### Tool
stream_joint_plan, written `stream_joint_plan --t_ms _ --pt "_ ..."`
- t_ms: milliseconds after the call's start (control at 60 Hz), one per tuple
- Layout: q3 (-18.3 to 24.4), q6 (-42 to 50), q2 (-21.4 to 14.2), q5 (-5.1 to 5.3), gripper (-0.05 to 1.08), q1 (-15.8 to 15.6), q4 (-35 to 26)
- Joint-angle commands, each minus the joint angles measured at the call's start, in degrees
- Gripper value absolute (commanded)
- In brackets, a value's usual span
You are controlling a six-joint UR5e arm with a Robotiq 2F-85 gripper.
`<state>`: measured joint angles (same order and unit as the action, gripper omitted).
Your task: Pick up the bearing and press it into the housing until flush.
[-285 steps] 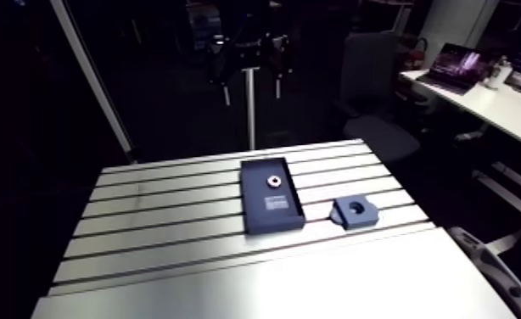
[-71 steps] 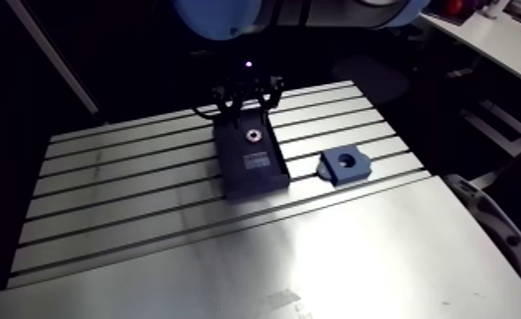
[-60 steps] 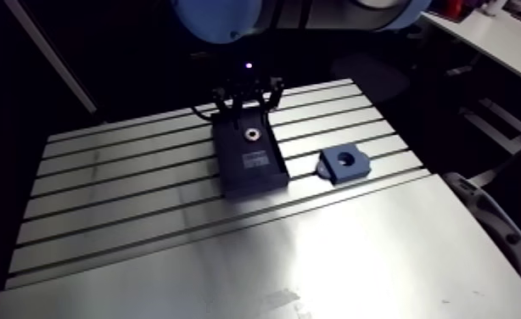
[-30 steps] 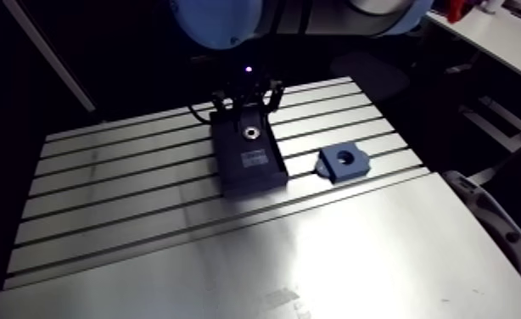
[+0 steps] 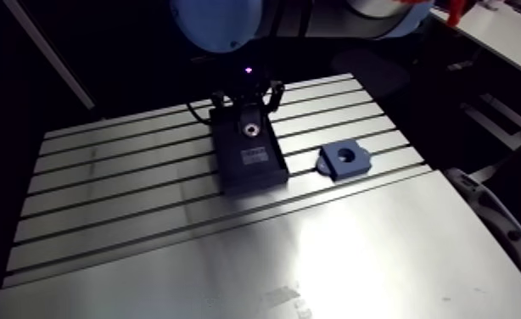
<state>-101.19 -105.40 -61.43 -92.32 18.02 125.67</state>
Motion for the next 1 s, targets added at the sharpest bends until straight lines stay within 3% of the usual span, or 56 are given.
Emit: stream_joint_plan --t_ms 17,1000 --pt "0.0 0.1 0.0 0.00 0.43 0.0 0.1" --pt "-0.3 0.1 1.0 0.26 0.43 -0.1 2.1"
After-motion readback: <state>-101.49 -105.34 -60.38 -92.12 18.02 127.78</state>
